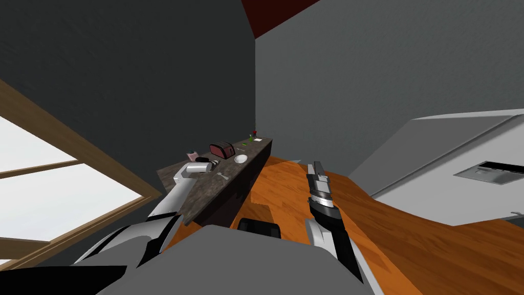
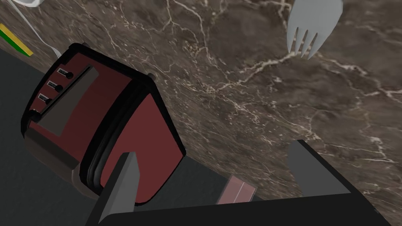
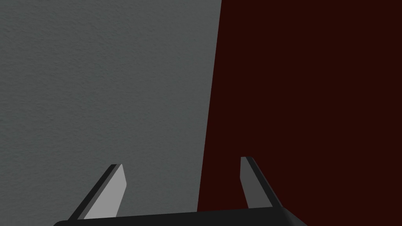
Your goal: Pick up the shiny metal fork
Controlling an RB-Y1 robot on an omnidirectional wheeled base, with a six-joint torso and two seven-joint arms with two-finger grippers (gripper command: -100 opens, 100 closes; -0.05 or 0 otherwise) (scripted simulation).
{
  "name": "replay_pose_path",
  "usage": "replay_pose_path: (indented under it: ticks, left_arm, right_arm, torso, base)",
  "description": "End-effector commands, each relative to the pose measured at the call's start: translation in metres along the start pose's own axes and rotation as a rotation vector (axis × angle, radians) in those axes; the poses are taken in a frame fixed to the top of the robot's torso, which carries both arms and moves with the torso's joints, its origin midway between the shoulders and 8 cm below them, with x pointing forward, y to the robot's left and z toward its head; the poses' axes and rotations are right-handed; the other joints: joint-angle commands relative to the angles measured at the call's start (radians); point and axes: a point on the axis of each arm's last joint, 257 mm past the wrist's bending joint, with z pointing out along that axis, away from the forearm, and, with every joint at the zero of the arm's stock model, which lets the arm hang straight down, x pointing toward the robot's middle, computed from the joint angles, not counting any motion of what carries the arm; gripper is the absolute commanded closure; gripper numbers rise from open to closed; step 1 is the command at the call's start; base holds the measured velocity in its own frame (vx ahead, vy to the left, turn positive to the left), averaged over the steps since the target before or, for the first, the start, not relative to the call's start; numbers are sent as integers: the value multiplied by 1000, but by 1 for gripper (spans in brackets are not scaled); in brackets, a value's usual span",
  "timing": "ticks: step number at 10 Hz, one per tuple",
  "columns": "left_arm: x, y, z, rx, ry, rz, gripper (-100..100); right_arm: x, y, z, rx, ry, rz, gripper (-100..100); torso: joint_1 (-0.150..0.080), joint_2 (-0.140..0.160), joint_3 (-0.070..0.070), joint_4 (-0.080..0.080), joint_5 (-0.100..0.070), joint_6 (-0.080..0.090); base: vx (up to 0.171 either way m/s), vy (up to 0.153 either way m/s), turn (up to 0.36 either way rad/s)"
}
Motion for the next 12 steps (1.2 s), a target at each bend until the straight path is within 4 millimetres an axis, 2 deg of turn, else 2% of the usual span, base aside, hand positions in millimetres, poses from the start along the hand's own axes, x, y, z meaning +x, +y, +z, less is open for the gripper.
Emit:
replay_pose_path:
  ticks: [1, 6, 12]
  left_arm:
    - [5, 13, 2, -49, 28, 4, -100]
    - [28, 48, 9, -205, 135, 20, -100]
    - [52, 83, 4, -362, 252, 37, -100]
  right_arm:
    - [0, 0, 0, 0, 0, 0, 0]
    - [0, 0, 0, 0, 0, 0, 0]
    - [0, 0, 0, 0, 0, 0, 0]
  torso:
    - [0, 0, 0, 0, 0, 0]
    - [0, 0, 0, 0, 0, -1]
    - [0, 0, 0, 0, 0, -1]
  base:
    - [0, -1, -50]
    - [-1, -2, -66]
    - [-1, -1, -54]
